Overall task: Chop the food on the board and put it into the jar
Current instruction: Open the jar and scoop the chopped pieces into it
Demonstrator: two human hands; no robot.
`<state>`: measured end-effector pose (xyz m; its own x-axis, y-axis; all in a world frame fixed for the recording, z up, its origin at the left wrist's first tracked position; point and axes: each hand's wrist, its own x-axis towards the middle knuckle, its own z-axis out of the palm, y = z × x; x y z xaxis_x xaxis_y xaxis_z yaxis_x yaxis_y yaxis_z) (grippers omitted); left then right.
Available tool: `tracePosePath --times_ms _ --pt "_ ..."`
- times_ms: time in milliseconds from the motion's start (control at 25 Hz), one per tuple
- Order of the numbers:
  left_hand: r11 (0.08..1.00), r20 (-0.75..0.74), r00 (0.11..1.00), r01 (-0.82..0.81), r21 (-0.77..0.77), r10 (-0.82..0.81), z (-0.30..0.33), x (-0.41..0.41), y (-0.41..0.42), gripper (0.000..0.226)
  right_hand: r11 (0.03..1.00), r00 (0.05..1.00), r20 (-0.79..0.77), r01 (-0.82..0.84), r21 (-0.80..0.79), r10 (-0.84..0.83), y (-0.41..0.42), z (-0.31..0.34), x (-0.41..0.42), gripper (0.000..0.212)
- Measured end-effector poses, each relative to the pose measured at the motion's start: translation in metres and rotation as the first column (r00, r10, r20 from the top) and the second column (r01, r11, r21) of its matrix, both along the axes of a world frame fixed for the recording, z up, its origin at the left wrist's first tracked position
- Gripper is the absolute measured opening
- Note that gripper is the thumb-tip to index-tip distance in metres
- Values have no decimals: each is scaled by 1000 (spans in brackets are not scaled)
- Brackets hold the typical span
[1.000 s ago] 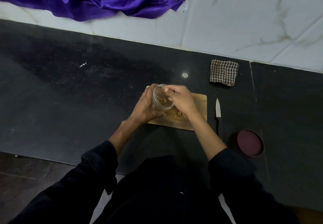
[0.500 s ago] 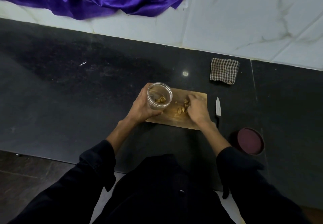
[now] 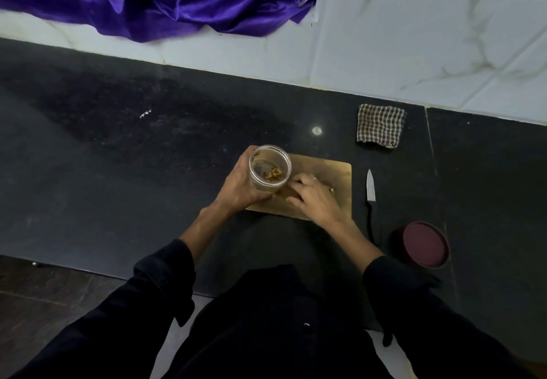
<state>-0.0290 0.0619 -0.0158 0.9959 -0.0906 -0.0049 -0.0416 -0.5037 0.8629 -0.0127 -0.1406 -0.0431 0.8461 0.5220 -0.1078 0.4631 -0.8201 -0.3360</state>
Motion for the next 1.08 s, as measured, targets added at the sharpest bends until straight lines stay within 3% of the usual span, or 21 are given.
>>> tracePosePath --times_ms 120,240,320,440,520,760,920,1080 --pt "1000 -5 1000 -14 14 14 0 1 2 86 994 988 151 -39 105 23 -25 -6 -6 13" --pt "1000 2 1000 9 21 -9 0 4 3 87 974 984 166 24 227 -62 -41 -1 1 17" --pt "1000 -5 1000 9 22 -9 0 4 3 89 947 972 125 159 280 -200 -48 5 5 25" --pt "1000 -16 1000 -3 18 3 -5 4 4 92 897 907 -23 419 141 -420 -53 8 10 35" --pt "1000 -28 1000 2 19 -1 -9 5 6 95 878 878 -105 475 66 -467 -41 8 2 37" --pt "999 -32 999 -5 37 6 -10 5 4 96 954 959 16 284 -97 -284 -12 -5 -22 55" --pt "1000 -18 1000 0 30 1 -7 5 5 94 988 985 103 144 -54 -138 -25 0 -25 42" --pt "1000 -15 1000 9 27 -8 -5 3 3 93 994 992 127 -1 -107 14 -36 6 -20 37"
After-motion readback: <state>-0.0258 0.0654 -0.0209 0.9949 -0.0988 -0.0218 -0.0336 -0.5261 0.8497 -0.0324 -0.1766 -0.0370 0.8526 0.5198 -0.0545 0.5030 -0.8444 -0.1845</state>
